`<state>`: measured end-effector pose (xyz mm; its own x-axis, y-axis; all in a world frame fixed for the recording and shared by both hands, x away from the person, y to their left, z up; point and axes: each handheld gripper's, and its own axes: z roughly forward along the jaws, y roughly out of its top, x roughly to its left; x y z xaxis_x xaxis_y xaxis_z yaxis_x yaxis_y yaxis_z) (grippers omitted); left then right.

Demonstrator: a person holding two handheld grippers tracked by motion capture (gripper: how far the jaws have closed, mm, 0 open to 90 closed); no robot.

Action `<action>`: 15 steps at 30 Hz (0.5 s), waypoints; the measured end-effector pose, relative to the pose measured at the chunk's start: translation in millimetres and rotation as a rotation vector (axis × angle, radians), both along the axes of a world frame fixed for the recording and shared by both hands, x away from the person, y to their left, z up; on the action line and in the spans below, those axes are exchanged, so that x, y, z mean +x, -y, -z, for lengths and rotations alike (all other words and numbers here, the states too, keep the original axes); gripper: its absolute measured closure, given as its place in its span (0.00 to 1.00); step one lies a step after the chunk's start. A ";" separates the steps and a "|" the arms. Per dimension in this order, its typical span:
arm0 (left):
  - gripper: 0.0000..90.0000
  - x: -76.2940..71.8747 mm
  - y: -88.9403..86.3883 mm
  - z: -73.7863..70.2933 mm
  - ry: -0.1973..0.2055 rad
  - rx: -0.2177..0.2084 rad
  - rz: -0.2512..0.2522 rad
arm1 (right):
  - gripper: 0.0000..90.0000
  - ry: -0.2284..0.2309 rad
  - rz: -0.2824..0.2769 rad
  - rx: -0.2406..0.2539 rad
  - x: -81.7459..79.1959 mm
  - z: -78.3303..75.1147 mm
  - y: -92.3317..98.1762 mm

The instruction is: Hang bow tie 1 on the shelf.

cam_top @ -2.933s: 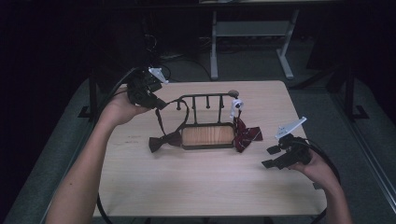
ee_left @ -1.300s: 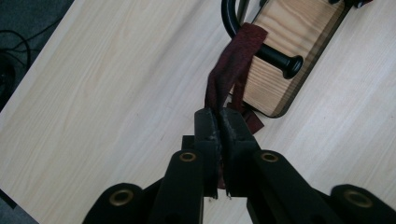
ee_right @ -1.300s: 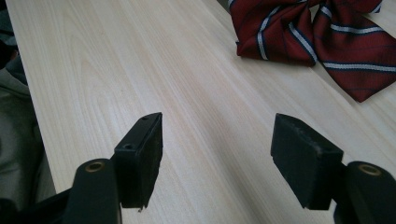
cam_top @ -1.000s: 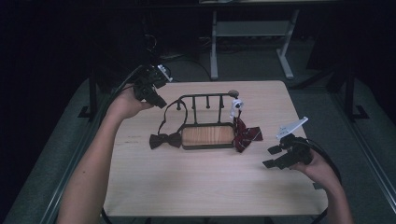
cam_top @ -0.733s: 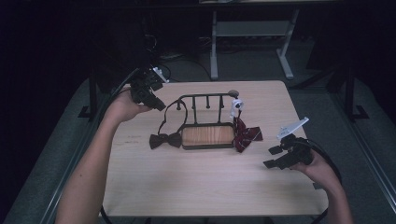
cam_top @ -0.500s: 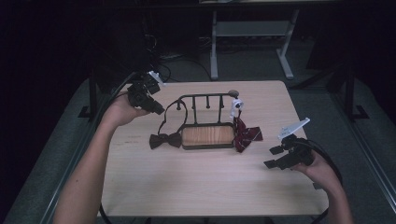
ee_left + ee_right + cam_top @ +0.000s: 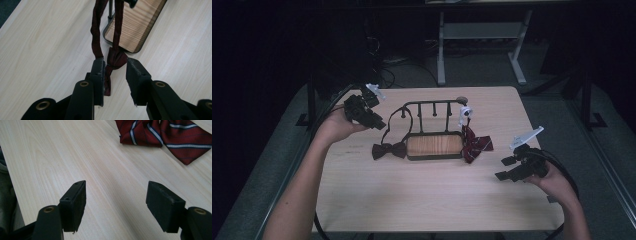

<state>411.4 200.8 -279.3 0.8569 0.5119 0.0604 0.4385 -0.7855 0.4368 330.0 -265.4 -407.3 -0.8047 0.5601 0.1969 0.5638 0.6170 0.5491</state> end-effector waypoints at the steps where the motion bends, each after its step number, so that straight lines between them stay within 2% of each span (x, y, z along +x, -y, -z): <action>1: 0.75 -1.7 0.0 0.6 0.000 0.000 0.008 | 0.36 0.001 0.001 -0.001 0.0 0.0 0.2; 15: 0.69 -15.2 1.6 4.5 0.013 -0.011 0.038 | 0.35 0.002 0.008 -0.010 0.2 1.1 2.5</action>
<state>396.1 199.2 -283.8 0.8749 0.4798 0.0665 0.4026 -0.7966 0.4509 330.2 -267.9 -408.4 -0.8004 0.5687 0.1895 0.5677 0.6177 0.5442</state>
